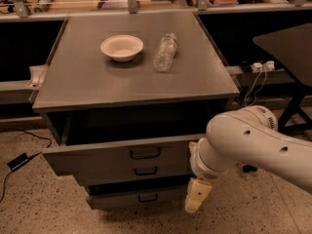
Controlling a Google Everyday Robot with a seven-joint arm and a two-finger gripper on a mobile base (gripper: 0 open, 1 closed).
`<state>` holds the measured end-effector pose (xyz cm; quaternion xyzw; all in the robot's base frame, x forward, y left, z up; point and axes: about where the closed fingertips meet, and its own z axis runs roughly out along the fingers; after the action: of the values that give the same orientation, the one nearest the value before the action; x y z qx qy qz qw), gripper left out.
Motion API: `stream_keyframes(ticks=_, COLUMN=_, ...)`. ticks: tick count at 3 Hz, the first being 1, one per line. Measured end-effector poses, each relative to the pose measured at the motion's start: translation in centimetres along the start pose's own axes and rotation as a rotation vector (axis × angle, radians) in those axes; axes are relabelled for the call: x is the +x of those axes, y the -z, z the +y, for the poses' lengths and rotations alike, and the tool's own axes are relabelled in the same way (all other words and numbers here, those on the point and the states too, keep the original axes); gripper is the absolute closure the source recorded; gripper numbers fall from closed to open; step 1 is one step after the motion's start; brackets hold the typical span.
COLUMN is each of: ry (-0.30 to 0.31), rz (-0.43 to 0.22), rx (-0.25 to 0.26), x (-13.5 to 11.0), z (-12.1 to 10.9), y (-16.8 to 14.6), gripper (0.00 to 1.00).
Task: Close top drawer
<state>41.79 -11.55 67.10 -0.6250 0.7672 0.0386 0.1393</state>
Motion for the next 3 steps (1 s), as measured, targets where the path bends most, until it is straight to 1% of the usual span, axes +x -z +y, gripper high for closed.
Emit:
stream_keyframes(ticks=1, ry=0.026, rz=0.005, rx=-0.007, x=-0.5, z=-0.3, y=-0.3, gripper=0.00)
stream_keyframes(ticks=2, ry=0.093, rz=-0.013, rx=0.005, x=-1.8, z=-3.2, y=-2.1, gripper=0.18)
stream_keyframes(ticks=3, ry=0.152, rz=-0.020, rx=0.009, x=-2.4, z=-6.2, y=-4.3, gripper=0.40)
